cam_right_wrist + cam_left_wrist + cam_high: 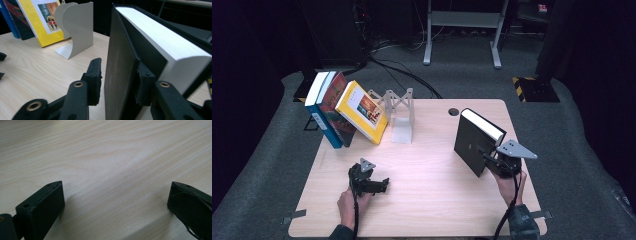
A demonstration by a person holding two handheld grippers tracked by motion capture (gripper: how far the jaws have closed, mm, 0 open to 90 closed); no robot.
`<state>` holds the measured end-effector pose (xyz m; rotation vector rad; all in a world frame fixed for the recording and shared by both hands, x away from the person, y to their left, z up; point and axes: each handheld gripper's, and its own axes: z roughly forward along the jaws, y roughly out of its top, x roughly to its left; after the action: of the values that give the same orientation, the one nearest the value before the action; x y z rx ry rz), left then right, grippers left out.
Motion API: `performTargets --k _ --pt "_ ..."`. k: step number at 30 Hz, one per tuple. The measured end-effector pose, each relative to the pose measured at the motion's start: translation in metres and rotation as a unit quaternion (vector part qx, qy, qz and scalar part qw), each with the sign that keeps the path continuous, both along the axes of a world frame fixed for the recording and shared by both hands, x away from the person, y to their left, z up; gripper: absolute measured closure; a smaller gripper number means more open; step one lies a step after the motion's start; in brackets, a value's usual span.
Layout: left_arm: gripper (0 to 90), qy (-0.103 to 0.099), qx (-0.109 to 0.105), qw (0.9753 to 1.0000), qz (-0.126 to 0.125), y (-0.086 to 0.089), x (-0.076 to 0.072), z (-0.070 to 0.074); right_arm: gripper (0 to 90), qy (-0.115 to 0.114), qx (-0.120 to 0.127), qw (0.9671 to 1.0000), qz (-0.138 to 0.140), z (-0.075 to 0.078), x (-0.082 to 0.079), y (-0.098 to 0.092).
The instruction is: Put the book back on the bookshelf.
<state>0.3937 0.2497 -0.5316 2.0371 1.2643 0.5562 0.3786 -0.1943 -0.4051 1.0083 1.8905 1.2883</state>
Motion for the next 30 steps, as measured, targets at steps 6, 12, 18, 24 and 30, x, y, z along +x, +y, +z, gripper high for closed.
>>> performTargets --k 6,12,18,24,30 --pt "0.8 0.0 0.0 1.0 0.0 0.0 0.0 0.0 44.1 -0.008 0.007 0.9998 -0.018 0.002 -0.017 -0.013" --pt "0.8 0.0 0.0 1.0 0.0 0.0 0.0 0.0 16.8 -0.017 0.029 0.9978 -0.057 0.001 -0.027 -0.028" --pt "0.7 0.0 0.0 1.0 0.0 0.0 0.0 0.0 5.6 0.034 0.034 0.9971 -0.058 -0.005 -0.007 -0.035" --pt "0.8 0.001 0.0 1.0 0.0 0.0 0.0 0.0 4.1 0.06 0.029 0.9961 -0.058 -0.01 0.017 -0.03" --pt "0.8 0.0 0.0 1.0 0.0 0.0 0.0 0.0 7.9 0.075 0.041 0.9951 -0.05 -0.015 0.038 -0.029"
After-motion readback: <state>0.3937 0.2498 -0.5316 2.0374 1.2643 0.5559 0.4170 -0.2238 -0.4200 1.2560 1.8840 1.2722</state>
